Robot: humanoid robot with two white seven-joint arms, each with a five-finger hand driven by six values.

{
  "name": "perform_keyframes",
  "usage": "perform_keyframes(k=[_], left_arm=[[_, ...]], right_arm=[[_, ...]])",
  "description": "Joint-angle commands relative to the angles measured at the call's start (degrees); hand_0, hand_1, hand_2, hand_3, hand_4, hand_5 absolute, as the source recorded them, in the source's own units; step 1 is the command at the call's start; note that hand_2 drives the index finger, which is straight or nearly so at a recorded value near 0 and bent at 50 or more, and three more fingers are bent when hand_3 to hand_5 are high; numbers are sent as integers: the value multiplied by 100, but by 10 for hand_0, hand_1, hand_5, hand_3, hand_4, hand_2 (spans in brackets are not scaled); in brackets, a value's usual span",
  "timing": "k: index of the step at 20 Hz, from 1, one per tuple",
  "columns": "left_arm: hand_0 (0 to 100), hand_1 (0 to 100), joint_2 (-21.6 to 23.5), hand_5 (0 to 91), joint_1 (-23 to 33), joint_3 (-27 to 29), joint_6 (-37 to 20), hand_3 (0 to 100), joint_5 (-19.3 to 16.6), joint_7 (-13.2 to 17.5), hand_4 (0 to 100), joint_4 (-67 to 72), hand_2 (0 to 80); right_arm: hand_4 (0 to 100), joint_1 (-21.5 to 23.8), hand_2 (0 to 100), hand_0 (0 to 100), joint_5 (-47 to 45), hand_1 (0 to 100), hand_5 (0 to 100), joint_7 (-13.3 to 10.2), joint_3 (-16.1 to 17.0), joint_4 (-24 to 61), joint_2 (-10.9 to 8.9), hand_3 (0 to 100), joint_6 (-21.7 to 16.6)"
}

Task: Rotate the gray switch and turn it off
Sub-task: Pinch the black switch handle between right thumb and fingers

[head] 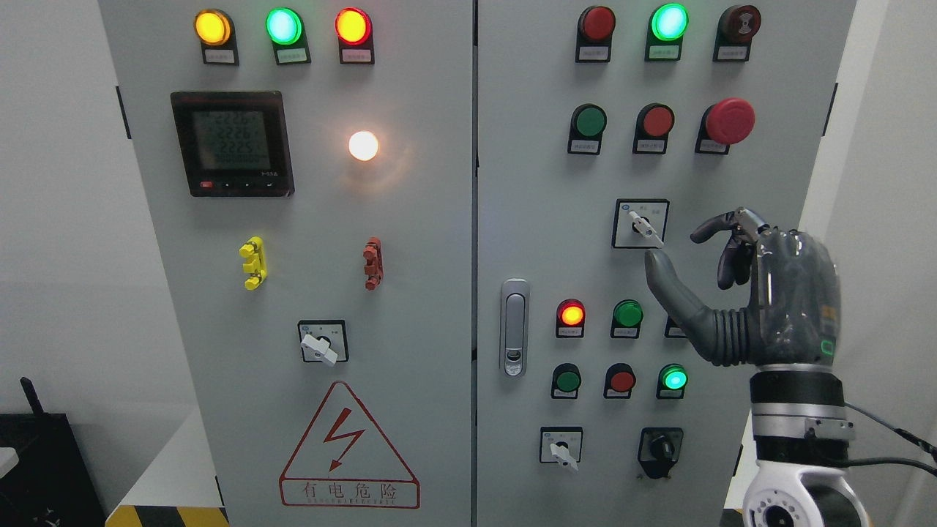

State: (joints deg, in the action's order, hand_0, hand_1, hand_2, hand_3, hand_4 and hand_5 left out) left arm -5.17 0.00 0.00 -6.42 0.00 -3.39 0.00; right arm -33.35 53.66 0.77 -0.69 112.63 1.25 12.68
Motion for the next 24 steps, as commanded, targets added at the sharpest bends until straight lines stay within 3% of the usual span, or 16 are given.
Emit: perform_keyframes(k=[1, 12, 24], left_arm=[[120, 389, -2, 0, -53, 44, 0, 0, 114, 5, 0, -140, 0], [120, 389, 7, 0, -53, 44, 0, 0, 114, 5, 0, -140, 0], [120, 389, -2, 0, -53, 44, 0, 0, 114, 5, 0, -140, 0]], right_arm=[[1000, -31, 550, 72, 4, 338, 1000, -50, -327, -136, 200, 983, 147], [1000, -339, 542, 55, 30, 410, 1000, -68, -327, -461, 279, 968, 393], [1000, -418, 548, 71, 153, 417, 1000, -165, -300, -593, 323, 964, 569]])
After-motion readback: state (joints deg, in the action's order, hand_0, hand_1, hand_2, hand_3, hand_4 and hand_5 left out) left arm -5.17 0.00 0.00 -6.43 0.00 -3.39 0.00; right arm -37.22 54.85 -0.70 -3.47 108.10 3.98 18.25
